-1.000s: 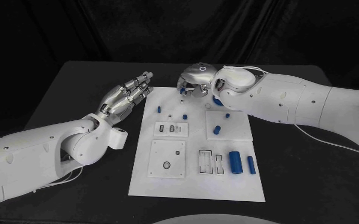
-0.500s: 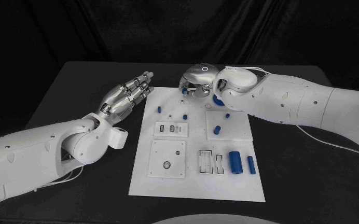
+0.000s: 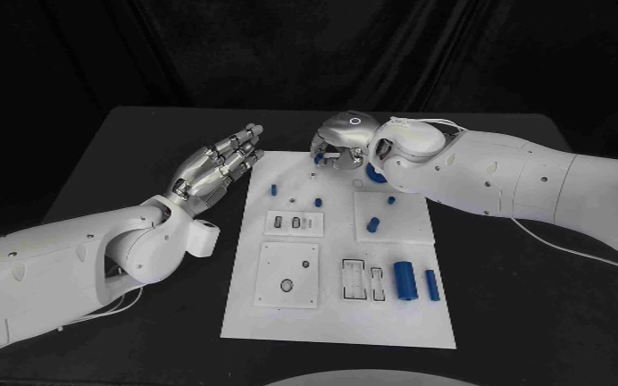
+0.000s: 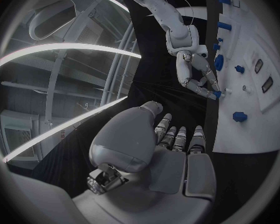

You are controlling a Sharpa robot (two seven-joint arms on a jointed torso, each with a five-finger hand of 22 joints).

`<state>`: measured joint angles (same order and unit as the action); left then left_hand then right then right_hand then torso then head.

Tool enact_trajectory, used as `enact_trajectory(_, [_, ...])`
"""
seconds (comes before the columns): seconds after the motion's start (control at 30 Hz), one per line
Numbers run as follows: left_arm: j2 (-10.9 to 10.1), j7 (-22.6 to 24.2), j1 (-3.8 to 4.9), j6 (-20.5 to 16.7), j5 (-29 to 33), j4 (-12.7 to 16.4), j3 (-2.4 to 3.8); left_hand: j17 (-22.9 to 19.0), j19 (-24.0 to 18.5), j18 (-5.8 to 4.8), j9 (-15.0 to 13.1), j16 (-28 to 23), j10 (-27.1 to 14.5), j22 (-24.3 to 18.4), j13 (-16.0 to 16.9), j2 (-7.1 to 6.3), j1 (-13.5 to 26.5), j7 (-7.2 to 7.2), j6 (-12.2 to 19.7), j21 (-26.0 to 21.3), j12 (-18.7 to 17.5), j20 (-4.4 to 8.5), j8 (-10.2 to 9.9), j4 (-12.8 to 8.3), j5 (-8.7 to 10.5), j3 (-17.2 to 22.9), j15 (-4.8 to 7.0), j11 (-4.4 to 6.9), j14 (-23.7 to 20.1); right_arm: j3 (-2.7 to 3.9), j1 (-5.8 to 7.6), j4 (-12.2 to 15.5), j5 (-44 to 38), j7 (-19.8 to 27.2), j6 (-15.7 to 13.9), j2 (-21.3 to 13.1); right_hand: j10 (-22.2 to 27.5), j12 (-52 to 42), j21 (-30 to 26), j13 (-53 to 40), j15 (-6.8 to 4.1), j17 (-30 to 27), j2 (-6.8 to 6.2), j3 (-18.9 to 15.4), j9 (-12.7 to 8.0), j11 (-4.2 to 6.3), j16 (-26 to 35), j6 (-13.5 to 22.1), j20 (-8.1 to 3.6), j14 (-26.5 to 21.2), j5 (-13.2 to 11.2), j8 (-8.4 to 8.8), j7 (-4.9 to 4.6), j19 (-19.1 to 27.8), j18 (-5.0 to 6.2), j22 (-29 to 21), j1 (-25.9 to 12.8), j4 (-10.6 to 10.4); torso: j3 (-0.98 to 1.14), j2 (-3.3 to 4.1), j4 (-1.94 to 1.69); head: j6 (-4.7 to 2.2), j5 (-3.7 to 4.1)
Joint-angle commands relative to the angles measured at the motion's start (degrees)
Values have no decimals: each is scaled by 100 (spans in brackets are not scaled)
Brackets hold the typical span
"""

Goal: Assemble the parts on the task board

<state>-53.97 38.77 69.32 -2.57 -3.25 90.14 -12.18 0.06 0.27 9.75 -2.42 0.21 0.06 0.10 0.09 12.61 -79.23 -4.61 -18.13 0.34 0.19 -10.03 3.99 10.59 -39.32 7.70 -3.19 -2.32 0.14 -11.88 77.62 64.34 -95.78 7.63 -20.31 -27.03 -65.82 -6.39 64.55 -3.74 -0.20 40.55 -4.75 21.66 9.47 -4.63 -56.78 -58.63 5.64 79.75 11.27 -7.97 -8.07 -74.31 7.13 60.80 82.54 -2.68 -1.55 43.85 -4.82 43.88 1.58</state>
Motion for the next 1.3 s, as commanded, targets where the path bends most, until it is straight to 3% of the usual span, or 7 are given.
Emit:
enact_trajectory(0.03, [17, 1079, 16, 88, -5, -3, 5, -6, -13, 61, -3, -21, -6, 0, -9, -19, -34, -9, -5, -22, -19, -44, 24, 5, -14, 41, -42, -51, -14, 2, -25, 12, 5, -45, -53, -16, -29, 20, -19, -6, 8, 7, -33, 33, -1, -16, -7, 3, 15, -29, 31, 27, -8, 28, -20, 4, 5, -16, 2, 1, -1, 4, 13])
enact_trajectory(0.23, [38, 1058, 16, 108, -5, -28, 5, -6, -14, 60, -2, -21, -6, 0, -9, -17, -33, -12, 3, -23, -19, -49, 23, 6, -10, 52, -50, -54, -14, 2, -41, -7, 8, -188, 230, 3, 130, 163, -92, 10, 42, -82, -104, 30, -51, -62, 62, 219, 40, -85, -25, 178, -42, 92, -5, -47, -77, -83, -1, 1, -2, 9, 27])
enact_trajectory(0.27, [44, 1056, 16, 112, -5, -35, 5, -6, -14, 60, -2, -21, -6, 0, -9, -17, -33, -12, 3, -23, -19, -49, 23, 6, -10, 52, -50, -54, -14, 2, -46, -21, 8, -230, 323, 8, 674, 305, -165, 24, 30, -180, -198, -21, -198, -126, 146, 772, 33, -145, -131, 449, -35, 147, 22, -97, -157, -127, -2, 2, 0, 9, 25])
enact_trajectory(0.67, [64, 1019, 16, 152, -5, -91, 5, -6, -15, 59, 2, -21, -6, -1, -9, -13, -27, -22, 24, -24, -19, -59, 19, 9, 4, 72, -61, -65, -14, 2, -94, -75, 18, -282, 317, -2, 1976, 246, -639, 5, -3, -511, -88, -680, -669, -184, 431, 3090, 22, -427, -370, 527, 491, 404, 86, -339, -207, -121, -6, 3, -5, 6, 18])
enact_trajectory(1.03, [-26, 1016, 15, 154, -5, -66, 5, -6, -14, 58, 1, -21, -6, 0, -9, -12, -25, -27, 20, -23, -19, -64, 21, 9, 7, 80, -65, -71, -14, 2, 108, 673, 302, 56, -841, -777, 1411, -409, -938, -118, -20, -763, 80, -777, -551, -140, 628, 2019, 8, -581, -119, 289, 228, 530, 133, -472, -44, -106, -9, 7, -9, -33, -35])
enact_trajectory(1.23, [-68, 997, 15, 137, -5, -59, 4, -6, -12, 58, 1, -21, -6, 1, -9, -12, -24, -28, 16, -22, -19, -65, 22, 9, 8, 82, -66, -73, -14, 1, 318, 1431, 447, -285, -472, -1525, 227, -2212, -2198, -1086, -104, -1084, 24, -894, -438, 226, 1139, 1072, -45, -1013, -289, 55, 171, 1327, 341, -1396, -151, -242, -8, -4, 9, -30, -17])
enact_trajectory(1.3, [-66, 993, 15, 140, -5, -60, 4, -6, -12, 58, 1, -21, -6, 1, -9, -13, -23, -29, 15, -21, -19, -66, 23, 9, 9, 83, -67, -73, -14, 1, 347, 1586, 558, -471, -219, -1706, 1058, -4589, -1855, -2972, -207, -306, 51, -1087, -417, 324, 453, 986, -130, -641, -262, 126, 224, 910, 250, -994, -387, -420, -8, -6, 14, -32, -14])
